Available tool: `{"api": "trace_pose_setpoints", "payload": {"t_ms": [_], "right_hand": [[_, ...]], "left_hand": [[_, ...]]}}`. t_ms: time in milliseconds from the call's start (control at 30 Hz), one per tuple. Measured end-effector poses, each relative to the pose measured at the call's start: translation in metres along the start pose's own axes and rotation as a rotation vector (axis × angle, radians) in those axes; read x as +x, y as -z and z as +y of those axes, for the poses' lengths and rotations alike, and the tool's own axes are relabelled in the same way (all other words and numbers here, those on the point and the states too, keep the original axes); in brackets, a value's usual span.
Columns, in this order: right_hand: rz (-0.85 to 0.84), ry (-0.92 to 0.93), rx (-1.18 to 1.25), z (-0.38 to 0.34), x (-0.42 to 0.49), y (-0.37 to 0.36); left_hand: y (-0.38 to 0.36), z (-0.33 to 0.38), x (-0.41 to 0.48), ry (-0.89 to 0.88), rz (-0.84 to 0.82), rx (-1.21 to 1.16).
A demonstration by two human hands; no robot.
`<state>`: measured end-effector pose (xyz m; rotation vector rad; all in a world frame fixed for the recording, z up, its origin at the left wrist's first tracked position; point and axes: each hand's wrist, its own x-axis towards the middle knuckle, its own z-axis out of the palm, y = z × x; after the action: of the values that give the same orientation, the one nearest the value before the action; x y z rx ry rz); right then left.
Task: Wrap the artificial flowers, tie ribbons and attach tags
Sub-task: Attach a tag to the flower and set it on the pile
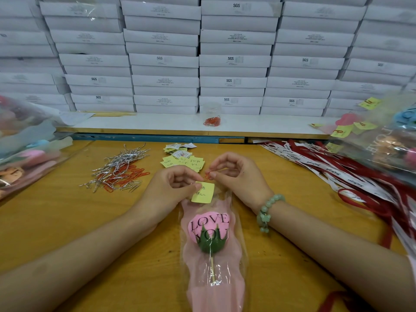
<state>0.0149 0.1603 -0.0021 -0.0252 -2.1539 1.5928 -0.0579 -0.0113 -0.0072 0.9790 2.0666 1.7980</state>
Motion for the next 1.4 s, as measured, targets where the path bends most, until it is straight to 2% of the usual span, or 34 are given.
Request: {"api": "trace_pose_setpoints", "payload": {"t_ms": [633,1400], "right_hand": [[-0.089,0.047,0.099,-0.0049,-0.0017,-0.0019],[-0.153,0.05,0.081,-0.0047,-0.0014,-0.0006]], "left_hand": [[-0.0009,0.0005,0.0004,0.03,0.025,-0.012],[-0.0004,0.0007,0.0002,0.026,0.039,-0.024]]}}
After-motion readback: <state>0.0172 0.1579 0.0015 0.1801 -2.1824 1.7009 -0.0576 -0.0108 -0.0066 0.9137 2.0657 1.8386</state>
